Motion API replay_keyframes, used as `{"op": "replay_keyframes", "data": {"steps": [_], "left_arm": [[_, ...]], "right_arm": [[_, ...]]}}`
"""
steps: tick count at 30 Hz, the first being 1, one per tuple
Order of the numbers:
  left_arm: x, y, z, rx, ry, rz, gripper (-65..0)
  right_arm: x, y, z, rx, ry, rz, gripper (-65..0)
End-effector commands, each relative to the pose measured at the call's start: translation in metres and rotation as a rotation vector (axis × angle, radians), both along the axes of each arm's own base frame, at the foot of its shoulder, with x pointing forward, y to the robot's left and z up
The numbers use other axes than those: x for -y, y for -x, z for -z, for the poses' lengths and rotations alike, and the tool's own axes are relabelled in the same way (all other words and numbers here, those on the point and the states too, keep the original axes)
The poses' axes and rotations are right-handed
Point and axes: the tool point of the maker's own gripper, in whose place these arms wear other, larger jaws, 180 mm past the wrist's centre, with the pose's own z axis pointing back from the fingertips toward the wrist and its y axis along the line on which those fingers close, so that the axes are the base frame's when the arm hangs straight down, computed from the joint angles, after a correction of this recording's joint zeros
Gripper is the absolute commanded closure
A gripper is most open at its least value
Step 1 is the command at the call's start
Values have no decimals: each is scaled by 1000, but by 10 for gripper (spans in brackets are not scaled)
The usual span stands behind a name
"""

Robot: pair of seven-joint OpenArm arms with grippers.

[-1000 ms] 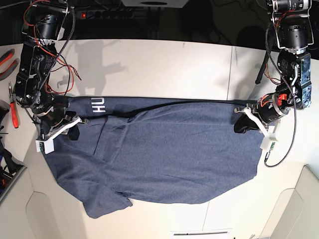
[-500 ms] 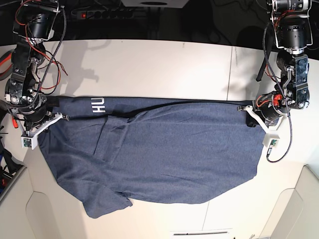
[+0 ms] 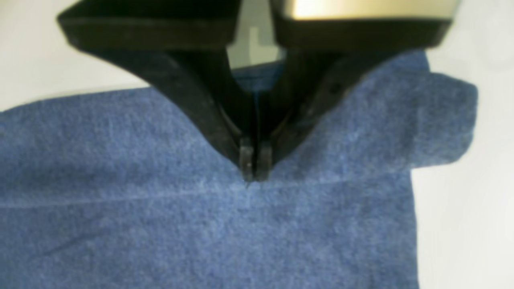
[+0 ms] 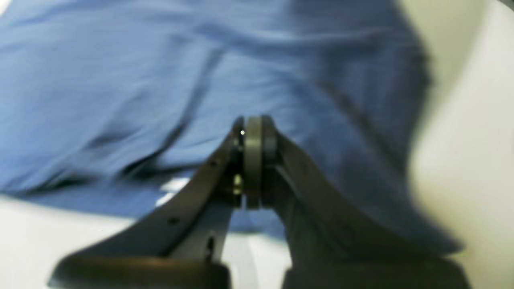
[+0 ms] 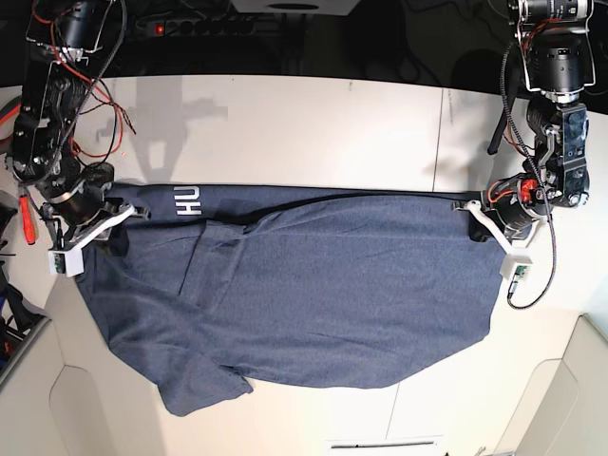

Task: Layout the t-shirt on the table in an organized manner, then fold the t-shirt properly
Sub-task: 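Grasp the folded edge with both grippers at its two ends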

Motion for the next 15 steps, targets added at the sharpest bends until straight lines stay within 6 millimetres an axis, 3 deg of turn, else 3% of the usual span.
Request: {"op": "replay_keyframes", "data": {"steps": [1,3,6,15], "left_arm": [[-6,-12,-14,51,-7,-7,0],[-6,-12,-15,51,-7,-7,0],[-5,-13,-16,56,7,-10,0],[-3,-14,-17,60,21,-14,0]], "right_arm": [[3,0,-10,28,15,-4,0],[11,14,0,-13,74,5,0],[40,26,13,-70,199,100,0],[107,24,7,-78,543,276,0]]}}
